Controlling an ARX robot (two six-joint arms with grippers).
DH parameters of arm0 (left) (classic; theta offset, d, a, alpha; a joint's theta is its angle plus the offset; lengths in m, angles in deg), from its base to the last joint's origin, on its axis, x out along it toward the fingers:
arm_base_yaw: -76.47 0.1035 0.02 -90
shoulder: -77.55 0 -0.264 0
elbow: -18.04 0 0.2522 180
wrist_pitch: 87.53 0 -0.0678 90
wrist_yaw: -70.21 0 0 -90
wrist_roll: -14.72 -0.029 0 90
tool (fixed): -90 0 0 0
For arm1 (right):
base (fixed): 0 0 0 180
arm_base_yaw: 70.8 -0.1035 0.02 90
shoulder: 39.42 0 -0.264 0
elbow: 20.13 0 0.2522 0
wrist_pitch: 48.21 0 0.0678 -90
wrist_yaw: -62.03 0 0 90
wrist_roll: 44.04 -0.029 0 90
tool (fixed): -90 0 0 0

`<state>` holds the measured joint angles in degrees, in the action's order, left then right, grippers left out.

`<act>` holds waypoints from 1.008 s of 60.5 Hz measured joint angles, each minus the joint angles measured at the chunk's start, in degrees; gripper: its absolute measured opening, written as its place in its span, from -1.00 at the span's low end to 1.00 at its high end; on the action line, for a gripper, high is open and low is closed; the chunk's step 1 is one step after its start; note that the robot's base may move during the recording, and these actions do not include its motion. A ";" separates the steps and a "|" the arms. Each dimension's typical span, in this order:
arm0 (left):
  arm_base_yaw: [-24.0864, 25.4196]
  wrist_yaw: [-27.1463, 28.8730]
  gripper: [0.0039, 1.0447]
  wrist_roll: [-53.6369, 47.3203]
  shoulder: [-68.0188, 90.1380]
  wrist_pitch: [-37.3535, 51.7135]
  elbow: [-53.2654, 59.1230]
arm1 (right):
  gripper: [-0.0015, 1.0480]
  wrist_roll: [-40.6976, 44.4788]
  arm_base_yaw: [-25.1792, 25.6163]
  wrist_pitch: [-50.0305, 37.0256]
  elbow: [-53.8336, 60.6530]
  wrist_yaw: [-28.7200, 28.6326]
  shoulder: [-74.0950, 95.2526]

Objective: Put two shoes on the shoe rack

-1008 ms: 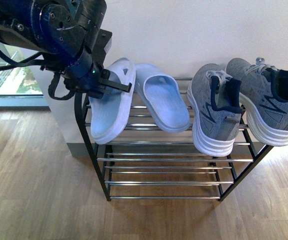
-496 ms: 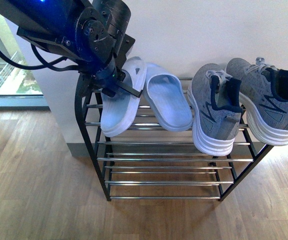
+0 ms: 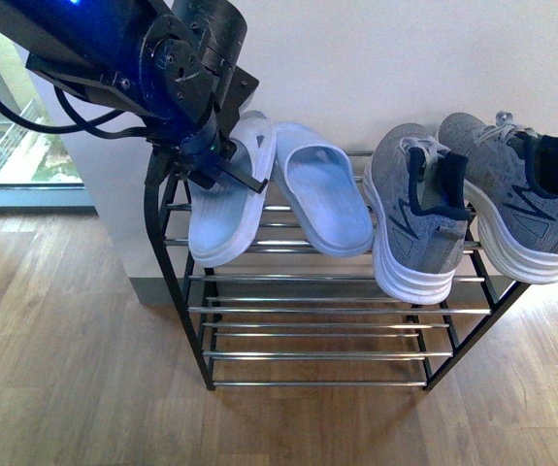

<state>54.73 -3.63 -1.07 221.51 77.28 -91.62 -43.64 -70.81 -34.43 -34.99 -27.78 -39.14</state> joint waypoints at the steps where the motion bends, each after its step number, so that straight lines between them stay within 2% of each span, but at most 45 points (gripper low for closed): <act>1: 0.00 0.04 -0.97 -0.04 -0.11 0.17 0.11 | 0.82 0.02 0.00 0.00 0.00 0.00 0.00; 21: 0.22 3.06 -0.97 -1.64 -0.70 -1.36 0.55 | 0.82 0.00 0.00 0.00 0.00 0.00 0.00; 28: 0.33 0.68 -0.97 0.74 -0.87 -0.96 0.59 | 0.82 0.00 0.00 0.00 0.00 0.00 0.00; 36: 0.24 0.59 -0.97 2.05 -1.84 1.01 1.14 | 0.82 0.00 0.00 0.00 0.00 0.00 0.00; 50: 0.37 4.26 -0.97 2.86 -1.36 -1.18 0.59 | 0.82 0.00 0.00 0.00 0.00 0.00 0.00; 61: 0.15 4.87 -0.97 3.61 1.70 -1.11 -2.34 | 0.82 0.00 0.00 0.00 0.00 0.00 0.00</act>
<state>54.88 1.25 2.53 223.22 76.16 -93.96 -43.64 -70.81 -34.43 -34.99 -27.78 -39.14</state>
